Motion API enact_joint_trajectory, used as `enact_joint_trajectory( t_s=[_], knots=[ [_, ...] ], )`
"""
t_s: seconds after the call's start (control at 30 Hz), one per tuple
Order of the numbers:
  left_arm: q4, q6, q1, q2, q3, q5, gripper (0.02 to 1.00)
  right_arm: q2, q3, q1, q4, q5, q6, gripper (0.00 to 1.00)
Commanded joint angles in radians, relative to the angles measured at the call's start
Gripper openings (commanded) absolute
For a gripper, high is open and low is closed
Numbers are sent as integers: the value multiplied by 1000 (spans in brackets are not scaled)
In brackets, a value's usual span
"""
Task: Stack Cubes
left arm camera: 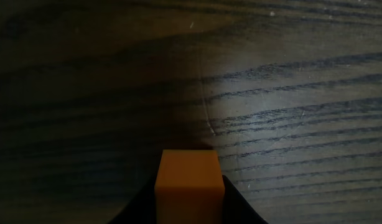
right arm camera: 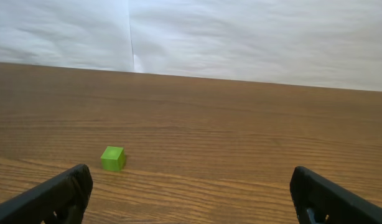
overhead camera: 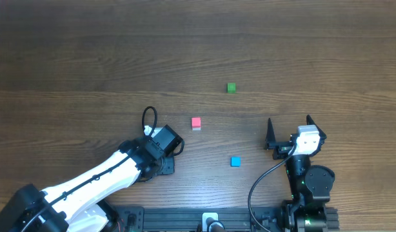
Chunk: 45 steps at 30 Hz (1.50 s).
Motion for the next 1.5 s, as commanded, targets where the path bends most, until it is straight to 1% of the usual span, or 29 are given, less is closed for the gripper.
enact_joint_trajectory(
  t_s=[0.03,0.23,0.37,0.67,0.83,1.03,1.5],
  knots=[
    [5,-6,5,6,-6,4,183,-7,-8,5,2,-5,10,993],
    [31,-6,5,6,18,4,145,-7,-8,5,1,-5,10,993],
    [-6,-6,6,16,113,3,45,-7,-8,5,2,-5,10,993],
    [-278,-5,5,214,582,-12,40,-7,-8,5,1,-5,10,991],
    [-350,-2,4,332,752,-11,40,-7,-8,5,1,-5,10,993],
    [-342,-2,-5,418,781,-11,40,-7,-8,5,1,-5,10,993],
    [-307,-2,-6,476,785,-12,40,-7,-8,5,1,-5,10,993]
  ],
)
